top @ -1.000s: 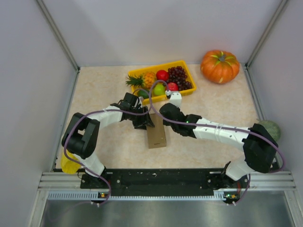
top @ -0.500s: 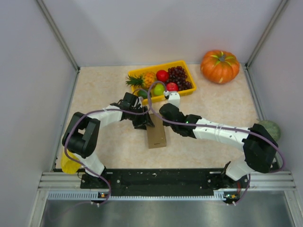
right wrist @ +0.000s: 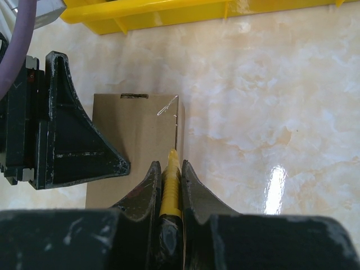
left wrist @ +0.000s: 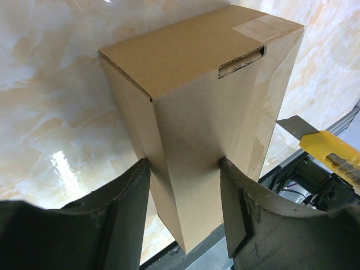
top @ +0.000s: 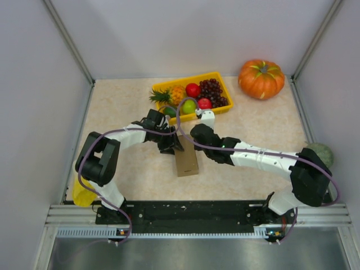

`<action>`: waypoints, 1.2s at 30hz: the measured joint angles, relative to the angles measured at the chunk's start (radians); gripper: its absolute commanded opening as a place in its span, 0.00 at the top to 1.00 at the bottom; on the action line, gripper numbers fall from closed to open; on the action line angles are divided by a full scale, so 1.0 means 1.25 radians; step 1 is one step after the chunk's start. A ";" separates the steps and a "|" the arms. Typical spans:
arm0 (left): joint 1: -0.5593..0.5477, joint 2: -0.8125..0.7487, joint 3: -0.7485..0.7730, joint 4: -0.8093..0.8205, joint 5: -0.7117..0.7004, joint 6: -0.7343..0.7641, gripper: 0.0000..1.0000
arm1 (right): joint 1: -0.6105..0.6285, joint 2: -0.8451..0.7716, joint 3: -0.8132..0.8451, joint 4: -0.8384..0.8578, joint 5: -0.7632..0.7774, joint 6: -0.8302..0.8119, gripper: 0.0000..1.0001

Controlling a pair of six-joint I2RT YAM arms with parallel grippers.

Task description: Unpack the express box

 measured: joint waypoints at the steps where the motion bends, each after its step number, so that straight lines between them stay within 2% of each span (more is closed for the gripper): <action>1: 0.000 0.002 0.002 -0.003 0.001 -0.001 0.79 | 0.000 -0.002 -0.002 0.000 0.001 0.000 1.00; 36: 0.001 0.026 0.028 -0.035 0.018 -0.011 0.82 | 0.008 -0.039 -0.044 -0.026 -0.031 0.026 1.00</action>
